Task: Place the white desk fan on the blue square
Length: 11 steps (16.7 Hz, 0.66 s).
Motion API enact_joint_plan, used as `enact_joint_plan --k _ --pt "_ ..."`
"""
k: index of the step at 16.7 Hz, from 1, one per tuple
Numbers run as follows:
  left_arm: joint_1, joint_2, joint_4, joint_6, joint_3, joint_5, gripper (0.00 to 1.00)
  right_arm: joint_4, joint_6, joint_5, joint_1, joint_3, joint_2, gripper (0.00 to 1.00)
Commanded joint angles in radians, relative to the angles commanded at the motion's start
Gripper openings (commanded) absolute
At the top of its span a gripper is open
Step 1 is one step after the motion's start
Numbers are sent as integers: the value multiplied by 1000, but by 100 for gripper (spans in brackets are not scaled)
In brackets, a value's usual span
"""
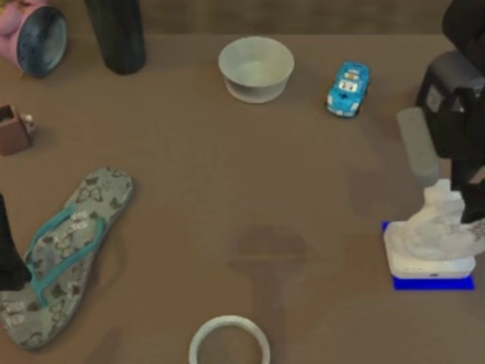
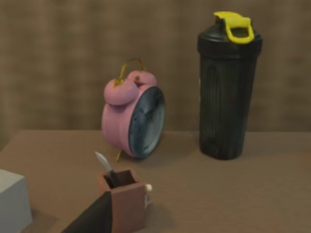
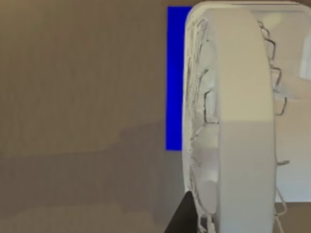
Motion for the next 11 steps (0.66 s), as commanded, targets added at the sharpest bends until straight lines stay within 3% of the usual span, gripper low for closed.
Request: enact_joint_plan --k 5,11 --pt "0 0 0 0 0 0 100 0 0 0 0 0 0 98" --pt "0 0 0 0 0 0 100 0 0 0 0 0 0 100"
